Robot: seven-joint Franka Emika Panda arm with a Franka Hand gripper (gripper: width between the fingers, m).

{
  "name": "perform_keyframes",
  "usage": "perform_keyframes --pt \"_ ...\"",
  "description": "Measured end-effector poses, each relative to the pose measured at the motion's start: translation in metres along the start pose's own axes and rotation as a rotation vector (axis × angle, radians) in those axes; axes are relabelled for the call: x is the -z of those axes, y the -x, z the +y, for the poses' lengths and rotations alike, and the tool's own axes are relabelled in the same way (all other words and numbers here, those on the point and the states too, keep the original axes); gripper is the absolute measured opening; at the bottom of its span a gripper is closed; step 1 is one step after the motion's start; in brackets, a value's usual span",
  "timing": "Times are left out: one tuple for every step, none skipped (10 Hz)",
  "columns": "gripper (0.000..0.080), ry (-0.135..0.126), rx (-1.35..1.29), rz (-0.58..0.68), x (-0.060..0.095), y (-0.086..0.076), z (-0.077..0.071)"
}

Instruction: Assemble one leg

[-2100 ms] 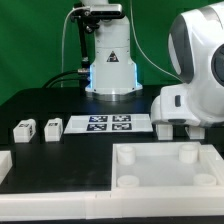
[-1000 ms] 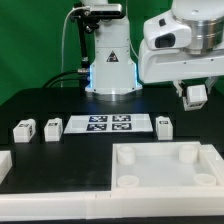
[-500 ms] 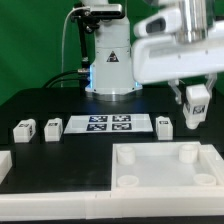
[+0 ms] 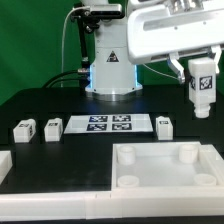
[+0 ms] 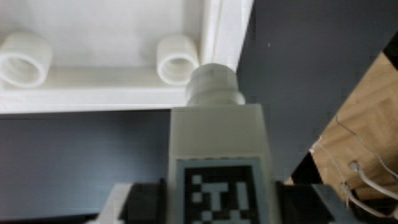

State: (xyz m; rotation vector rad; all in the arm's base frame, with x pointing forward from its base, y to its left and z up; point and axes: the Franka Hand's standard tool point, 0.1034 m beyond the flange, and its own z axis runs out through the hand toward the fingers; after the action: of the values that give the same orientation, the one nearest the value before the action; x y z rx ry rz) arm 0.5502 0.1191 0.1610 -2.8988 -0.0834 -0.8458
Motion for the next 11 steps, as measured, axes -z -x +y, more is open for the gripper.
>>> perform_keyframes --pt "0.0291 0.000 0.001 0.005 0.001 -0.002 0.000" --pt "0.0291 -0.001 0.005 0.000 -0.002 0.000 0.000" --pt "0.0291 -0.001 0.039 -0.013 -0.013 0.001 -0.003" --pt "0.0291 0.006 0.077 -0.024 -0.024 -0.015 0.001" --pt "0.0291 0.015 0.122 0.004 -0.032 -0.032 0.009" --pt "0.0291 0.024 0.150 0.021 -0.042 -0.035 0.016" --pt "0.0291 0.019 0.152 0.014 -0.041 -0.032 0.012" --pt "0.0291 0.019 0.155 0.015 -0.040 -0.032 0.011" --pt "0.0291 0.019 0.155 0.014 -0.041 -0.031 0.012" --pt "0.0291 0.019 0.155 0.013 -0.041 -0.031 0.012" --pt "0.0291 0.020 0.155 0.021 -0.043 -0.031 0.012"
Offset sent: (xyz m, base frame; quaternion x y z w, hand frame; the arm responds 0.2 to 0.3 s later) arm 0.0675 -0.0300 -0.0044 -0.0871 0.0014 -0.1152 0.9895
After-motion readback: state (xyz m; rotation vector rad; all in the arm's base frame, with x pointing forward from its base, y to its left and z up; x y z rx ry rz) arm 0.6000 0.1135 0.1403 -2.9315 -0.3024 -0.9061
